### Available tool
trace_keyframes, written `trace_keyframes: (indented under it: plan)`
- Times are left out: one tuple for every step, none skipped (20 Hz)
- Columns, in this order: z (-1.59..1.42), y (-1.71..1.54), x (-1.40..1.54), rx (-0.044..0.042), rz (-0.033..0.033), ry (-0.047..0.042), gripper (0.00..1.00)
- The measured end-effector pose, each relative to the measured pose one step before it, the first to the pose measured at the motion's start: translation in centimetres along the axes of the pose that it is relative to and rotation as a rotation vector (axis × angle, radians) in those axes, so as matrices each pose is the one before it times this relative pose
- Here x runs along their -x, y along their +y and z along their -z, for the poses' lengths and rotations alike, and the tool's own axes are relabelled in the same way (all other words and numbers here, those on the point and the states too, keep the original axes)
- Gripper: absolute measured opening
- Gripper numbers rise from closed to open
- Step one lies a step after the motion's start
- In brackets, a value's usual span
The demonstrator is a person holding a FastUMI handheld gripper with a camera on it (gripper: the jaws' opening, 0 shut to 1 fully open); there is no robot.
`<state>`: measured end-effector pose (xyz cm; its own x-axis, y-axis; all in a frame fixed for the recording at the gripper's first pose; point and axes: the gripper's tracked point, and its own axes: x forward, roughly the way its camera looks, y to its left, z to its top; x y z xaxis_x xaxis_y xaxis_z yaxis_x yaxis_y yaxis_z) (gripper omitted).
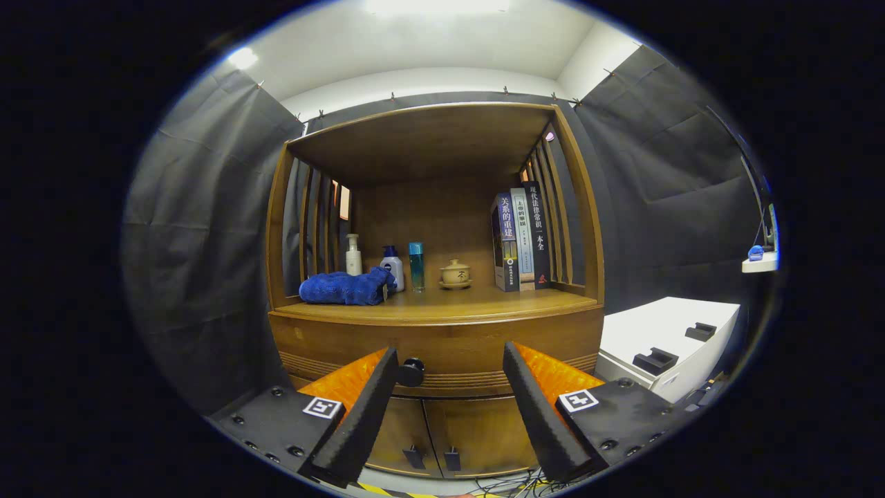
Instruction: Pull open the drawer, take out the items inside it, and place them on the countertop above the cabinet.
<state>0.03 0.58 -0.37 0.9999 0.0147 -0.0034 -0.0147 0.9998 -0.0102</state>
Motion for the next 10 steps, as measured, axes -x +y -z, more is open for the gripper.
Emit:
trace_keyframes:
  plan:
    - [0.143,0.205,-0.114,-0.00119,-0.00209,0.00891,0.98]
    - [-0.009,0.260,-0.260,-0.00297,-0.00166,0.00627,0.98]
    - [-0.141,0.476,-0.430,0.00143,-0.00558,0.00481,0.98]
    - [-0.114,0.460,-0.672,0.01222,-0.00102,0.00368,0.98]
    - [0.132,0.230,-0.695,0.01813,0.00369,0.01150,0.98]
    - [0.478,0.469,-0.763,0.01559,-0.00285,0.01880,0.98]
    - [0.490,0.691,-0.860,0.00636,-0.00298,0.01351,0.98]
    - [0.430,0.756,-0.898,0.00126,-0.00402,0.01329,0.98]
    - [0.530,0.549,-0.948,0.00823,0.00198,0.01783,0.98]
    - [0.459,0.383,-0.842,0.01392,0.00518,0.01033,0.98]
